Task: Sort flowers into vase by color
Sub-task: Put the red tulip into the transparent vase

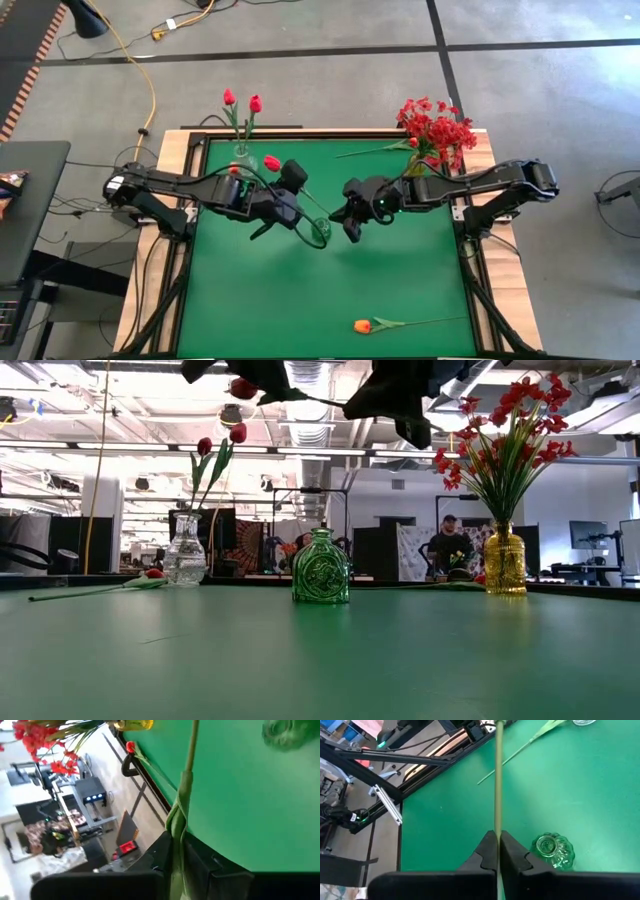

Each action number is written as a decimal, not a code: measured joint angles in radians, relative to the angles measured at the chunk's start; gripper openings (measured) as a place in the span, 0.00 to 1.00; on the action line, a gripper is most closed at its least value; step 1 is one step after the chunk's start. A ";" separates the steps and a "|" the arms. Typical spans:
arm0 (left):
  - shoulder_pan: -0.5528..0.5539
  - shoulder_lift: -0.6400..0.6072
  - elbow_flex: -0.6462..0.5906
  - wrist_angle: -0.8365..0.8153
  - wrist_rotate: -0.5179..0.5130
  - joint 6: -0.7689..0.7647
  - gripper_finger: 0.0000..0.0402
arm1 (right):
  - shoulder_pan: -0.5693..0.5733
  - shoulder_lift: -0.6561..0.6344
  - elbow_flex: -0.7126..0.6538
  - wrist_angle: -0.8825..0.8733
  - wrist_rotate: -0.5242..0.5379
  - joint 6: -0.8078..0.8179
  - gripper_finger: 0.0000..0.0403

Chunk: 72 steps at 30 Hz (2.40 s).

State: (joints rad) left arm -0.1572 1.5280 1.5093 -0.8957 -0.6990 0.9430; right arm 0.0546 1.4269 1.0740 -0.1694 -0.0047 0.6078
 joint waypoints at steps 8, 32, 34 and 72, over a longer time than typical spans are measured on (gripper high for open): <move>-0.002 -0.062 0.000 -0.055 0.089 -0.232 0.25 | -0.032 0.000 0.000 0.001 0.003 -0.011 0.07; 0.172 -0.496 -0.477 0.856 0.712 -1.106 0.41 | -0.146 -0.001 0.000 0.622 0.039 -0.245 0.07; 0.194 -0.513 -0.532 1.000 0.727 -1.145 0.41 | -0.137 -0.001 0.000 0.672 0.002 -0.208 0.07; 0.323 -0.256 -0.641 1.671 0.973 -1.396 0.41 | -0.038 0.000 0.000 0.661 0.009 -0.242 0.07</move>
State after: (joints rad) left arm 0.1654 1.2716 0.8684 0.7757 0.2738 -0.4534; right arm 0.0162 1.4265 1.0737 0.4914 0.0040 0.3661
